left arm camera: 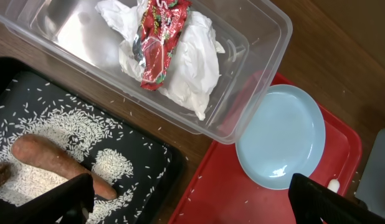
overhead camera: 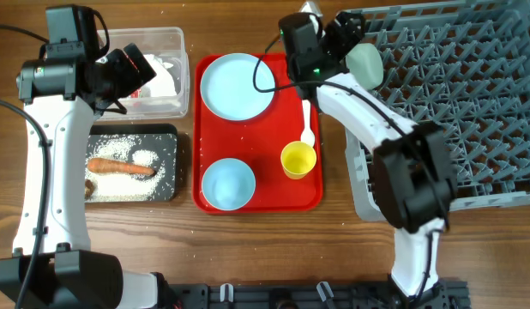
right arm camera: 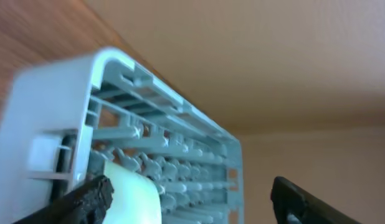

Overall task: Sort waste into correct bins and load items into the dishwasher rack
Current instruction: 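Move the right gripper back to the blue bowl and grasp it, then carry the blue bowl into the rack and release it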

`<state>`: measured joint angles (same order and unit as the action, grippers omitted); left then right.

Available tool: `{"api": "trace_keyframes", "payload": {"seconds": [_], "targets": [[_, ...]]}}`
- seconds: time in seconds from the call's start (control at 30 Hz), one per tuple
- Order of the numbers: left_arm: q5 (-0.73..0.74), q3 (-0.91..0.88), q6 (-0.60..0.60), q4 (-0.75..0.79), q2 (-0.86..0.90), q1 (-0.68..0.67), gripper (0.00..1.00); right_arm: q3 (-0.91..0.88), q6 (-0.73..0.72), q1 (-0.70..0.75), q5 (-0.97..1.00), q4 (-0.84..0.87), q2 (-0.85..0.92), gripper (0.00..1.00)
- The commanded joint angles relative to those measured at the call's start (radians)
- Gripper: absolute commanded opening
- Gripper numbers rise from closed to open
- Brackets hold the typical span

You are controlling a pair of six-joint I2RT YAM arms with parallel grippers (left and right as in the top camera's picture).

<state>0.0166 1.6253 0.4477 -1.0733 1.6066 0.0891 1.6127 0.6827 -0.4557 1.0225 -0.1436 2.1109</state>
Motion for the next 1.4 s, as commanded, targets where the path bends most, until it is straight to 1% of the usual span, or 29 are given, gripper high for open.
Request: {"api": "trace_keyframes", "payload": {"seconds": [0.0, 0.03, 0.07, 0.1, 0.13, 0.17, 0.2, 0.23, 0.3, 0.33, 0.37, 0.43, 0.53, 0.57, 0.6, 0.67, 0.73, 0.93, 1.0, 1.03, 1.07, 1.23, 1.3, 1.37], "targets": [[0.005, 0.017, 0.006, 0.003, -0.013, 0.003, 1.0, 0.003, -0.276, -0.023, -0.335, -0.183, -0.213, 0.86], [0.005, 0.017, 0.006, 0.003, -0.013, 0.003, 1.0, 0.003, -0.358, -0.031, -0.507, -0.293, -0.26, 0.86], [0.005, 0.017, 0.006, 0.003, -0.013, 0.003, 1.0, 0.003, -0.429, -0.042, -0.786, -0.426, -0.312, 0.86], [0.005, 0.017, 0.006, 0.003, -0.013, 0.003, 1.0, 0.003, -0.476, -0.045, -1.078, -0.509, -0.344, 0.86], [0.005, 0.017, 0.006, 0.003, -0.013, 0.003, 1.0, 0.002, -0.592, -0.045, -1.419, -0.557, -0.349, 0.84], [0.005, 0.017, 0.006, 0.003, -0.013, 0.003, 1.0, -0.014, -0.687, -0.052, -1.585, -0.558, -0.33, 0.79], [0.005, 0.017, 0.006, 0.003, -0.013, 0.003, 1.0, -0.028, -0.718, -0.065, -1.595, -0.557, -0.316, 0.78], [0.005, 0.017, 0.006, 0.003, -0.013, 0.003, 1.0, -0.059, -0.797, -0.1, -1.553, -0.568, -0.294, 0.77], [0.005, 0.017, 0.006, 0.003, -0.013, 0.003, 1.0, -0.089, -0.9, -0.159, -1.511, -0.584, -0.24, 0.75], [0.005, 0.017, 0.006, 0.003, -0.013, 0.003, 1.0, -0.095, -0.934, -0.186, -1.506, -0.587, -0.213, 0.72], [0.005, 0.017, 0.006, 0.003, -0.013, 0.003, 1.0, -0.096, -1.0, -0.228, -1.469, -0.612, -0.161, 0.69], [0.005, 0.017, 0.006, 0.003, -0.013, 0.003, 1.0, -0.096, -1.05, -0.266, -1.437, -0.677, -0.095, 0.66], [0.005, 0.017, 0.006, 0.003, -0.013, 0.003, 1.0, -0.096, -1.089, -0.265, -1.431, -0.73, -0.059, 0.59], [0.005, 0.017, 0.006, 0.003, -0.013, 0.003, 1.0, -0.097, -1.105, -0.26, -1.405, -0.745, -0.058, 0.53], [0.005, 0.017, 0.006, 0.003, -0.013, 0.003, 1.0, -0.097, -1.106, -0.263, -1.395, -0.764, -0.05, 0.43], [0.005, 0.017, 0.006, 0.003, -0.013, 0.003, 1.0, -0.097, -1.105, -0.262, -1.395, -0.778, -0.035, 0.39], [0.005, 0.017, 0.006, 0.003, -0.013, 0.003, 1.0, -0.097, -1.105, -0.261, -1.395, -0.777, -0.035, 0.33], [0.005, 0.017, 0.006, 0.003, -0.013, 0.003, 1.0, -0.097, -1.128, -0.263, -1.381, -0.775, -0.009, 0.27], [0.005, 0.017, 0.006, 0.003, -0.013, 0.003, 1.0, -0.096, -1.128, -0.263, -1.391, -0.775, 0.008, 0.21], [0.005, 0.017, 0.006, 0.003, -0.013, 0.003, 1.0, -0.096, -1.128, -0.255, -1.398, -0.776, 0.01, 0.12], [0.005, 0.017, 0.006, 0.003, -0.013, 0.003, 1.0, -0.096, -1.127, -0.245, -1.406, -0.777, 0.01, 0.05], [0.005, 0.017, 0.006, 0.003, -0.013, 0.003, 1.0, -0.066, -1.126, -0.232, -1.411, -0.782, -0.037, 0.04], [0.005, 0.017, 0.006, 0.003, -0.013, 0.003, 1.0, -0.01, -1.1, -0.219, -1.393, -0.79, -0.116, 0.04], [0.005, 0.017, 0.006, 0.003, -0.013, 0.003, 1.0, 0.065, -1.074, -0.198, -1.304, -0.83, -0.205, 0.04]]}}
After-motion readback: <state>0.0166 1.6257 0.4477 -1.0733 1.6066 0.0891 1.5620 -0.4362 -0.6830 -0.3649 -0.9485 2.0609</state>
